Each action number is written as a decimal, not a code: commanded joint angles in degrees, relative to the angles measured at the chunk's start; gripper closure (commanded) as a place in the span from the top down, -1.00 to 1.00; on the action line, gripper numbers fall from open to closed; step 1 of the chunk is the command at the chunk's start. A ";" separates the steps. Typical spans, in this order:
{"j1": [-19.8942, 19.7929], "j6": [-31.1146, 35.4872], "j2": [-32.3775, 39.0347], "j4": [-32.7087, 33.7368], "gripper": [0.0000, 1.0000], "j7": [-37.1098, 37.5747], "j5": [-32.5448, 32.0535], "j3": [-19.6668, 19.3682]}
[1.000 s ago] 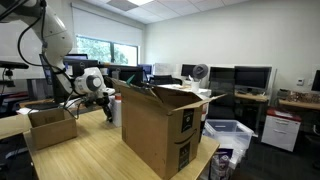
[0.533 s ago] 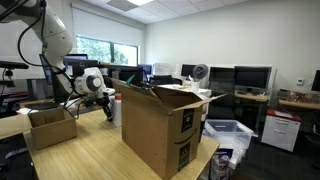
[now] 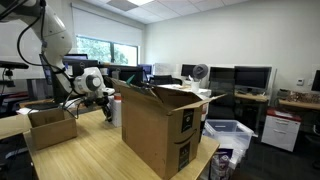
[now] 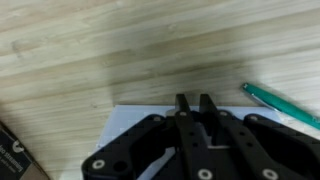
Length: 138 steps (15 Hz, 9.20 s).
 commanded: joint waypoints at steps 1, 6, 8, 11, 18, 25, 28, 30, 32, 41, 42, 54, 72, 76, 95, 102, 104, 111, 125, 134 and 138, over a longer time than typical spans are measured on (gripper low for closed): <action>-1.32 -2.85 -2.70 -3.01 -0.85 -3.40 0.90 1.88; -4.72 -8.78 -3.73 -2.61 -0.85 -8.69 3.07 6.01; -6.31 -11.14 -3.96 -2.23 -0.85 -11.47 4.41 7.83; -9.09 -14.90 -4.03 -1.48 -0.85 -16.67 7.68 10.71; -10.68 -23.33 -4.25 -0.15 -0.85 -22.05 11.48 12.44; -10.68 -25.84 -4.95 -0.47 -0.85 -21.97 11.55 12.50; -11.17 -26.93 -5.06 -0.42 -0.85 -22.56 12.56 13.01; -11.42 -27.89 -5.39 -0.38 -0.12 -23.38 13.27 13.28; -11.37 -29.67 -6.09 -0.06 0.09 -23.73 13.23 13.17; -11.15 -31.24 -7.56 1.49 1.00 -21.95 12.22 12.71; -11.10 -30.84 -7.37 1.69 1.00 -21.66 12.19 12.65; -11.19 -28.60 -6.66 1.89 -0.40 -20.98 12.39 12.40; -6.59 -3.47 -7.19 -5.68 -0.92 -14.68 8.56 6.55; -4.21 -1.23 -7.50 -6.32 -0.91 -11.48 5.39 3.34; -3.31 -7.66 -13.90 -5.26 0.70 -8.64 -2.30 2.36; -4.51 -8.28 -15.72 -5.25 0.46 -7.82 -4.84 3.45; -4.83 -8.45 -15.62 -5.19 0.39 -7.91 -4.98 3.81; -5.45 -8.89 -15.85 -5.03 -0.40 -7.62 -5.19 4.54; -8.58 -19.79 -16.53 -3.42 -0.85 -10.80 -1.18 9.35; -10.93 -13.70 -19.48 -8.59 -0.85 -9.80 -1.10 10.97; -11.96 -10.51 -22.46 -13.38 -0.85 -10.09 0.08 11.33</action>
